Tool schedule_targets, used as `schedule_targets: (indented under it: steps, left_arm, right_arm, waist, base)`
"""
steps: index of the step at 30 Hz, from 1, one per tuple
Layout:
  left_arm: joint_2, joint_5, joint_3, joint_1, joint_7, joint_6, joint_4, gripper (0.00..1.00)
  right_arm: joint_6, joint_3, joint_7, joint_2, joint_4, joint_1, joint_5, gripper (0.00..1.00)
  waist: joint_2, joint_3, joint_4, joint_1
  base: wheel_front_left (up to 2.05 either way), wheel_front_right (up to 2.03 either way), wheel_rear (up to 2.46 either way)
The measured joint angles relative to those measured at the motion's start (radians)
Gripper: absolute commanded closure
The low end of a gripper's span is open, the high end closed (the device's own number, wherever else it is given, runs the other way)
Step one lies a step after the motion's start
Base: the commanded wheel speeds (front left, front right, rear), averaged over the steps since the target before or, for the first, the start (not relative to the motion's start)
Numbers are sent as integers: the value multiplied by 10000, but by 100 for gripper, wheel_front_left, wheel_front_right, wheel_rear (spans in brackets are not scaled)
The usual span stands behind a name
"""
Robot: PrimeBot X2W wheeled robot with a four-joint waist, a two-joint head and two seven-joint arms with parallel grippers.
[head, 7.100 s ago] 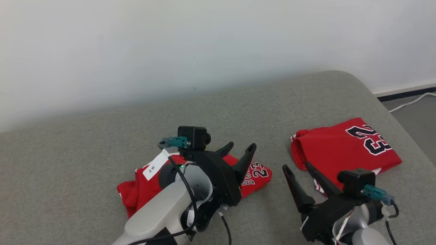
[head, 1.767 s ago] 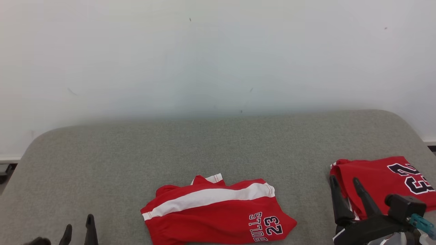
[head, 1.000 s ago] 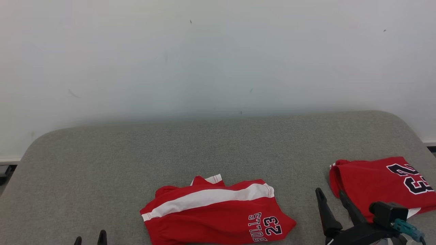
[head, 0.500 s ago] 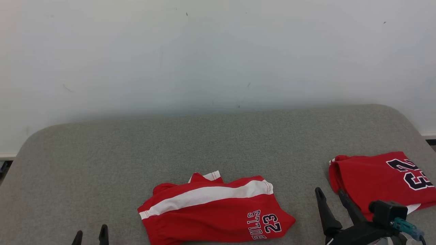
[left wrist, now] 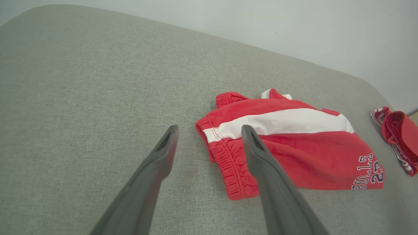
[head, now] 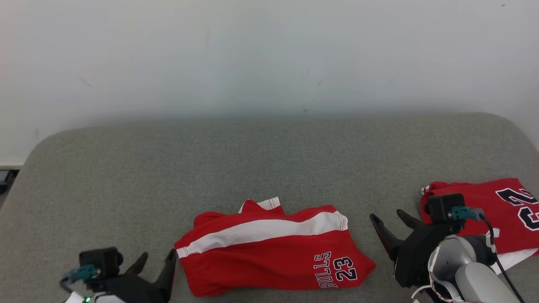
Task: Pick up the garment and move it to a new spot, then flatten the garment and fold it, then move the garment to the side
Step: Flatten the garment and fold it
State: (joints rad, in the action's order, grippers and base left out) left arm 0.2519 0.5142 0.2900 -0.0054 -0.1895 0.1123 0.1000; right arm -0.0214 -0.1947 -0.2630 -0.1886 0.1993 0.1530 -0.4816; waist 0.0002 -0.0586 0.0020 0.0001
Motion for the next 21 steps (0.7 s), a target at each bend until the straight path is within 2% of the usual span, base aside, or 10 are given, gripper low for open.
schedule_targets:
  steps: [8,14,15,21]
  left_arm:
    - [-441,-19,1133,-2100,-2282,-247,1007,0]
    - [-656,-230,1210,-3318,-3135,-157,1572,0]
    - [-694,-230,1250,-3440,-3285,-157,1674,0]
    - [-1001,-228,1434,-4052,-3829,-157,2086,0]
  right_arm:
    - [-144,-366,-2023,-343,1141,1891,113,0]
    - [-253,-652,-3003,-393,1735,2817,117,0]
    - [-297,-721,-3183,-401,1864,2926,130,4]
    - [-345,-932,-3939,-437,2305,3365,169,11]
  waist:
    - [1,862,425,1]
    - [1,1581,772,2]
    - [1,1698,836,2]
    - [1,2234,1276,2]
  base:
    - [0,0,0]
    - [0,0,0]
    - [0,0,0]
    - [0,0,0]
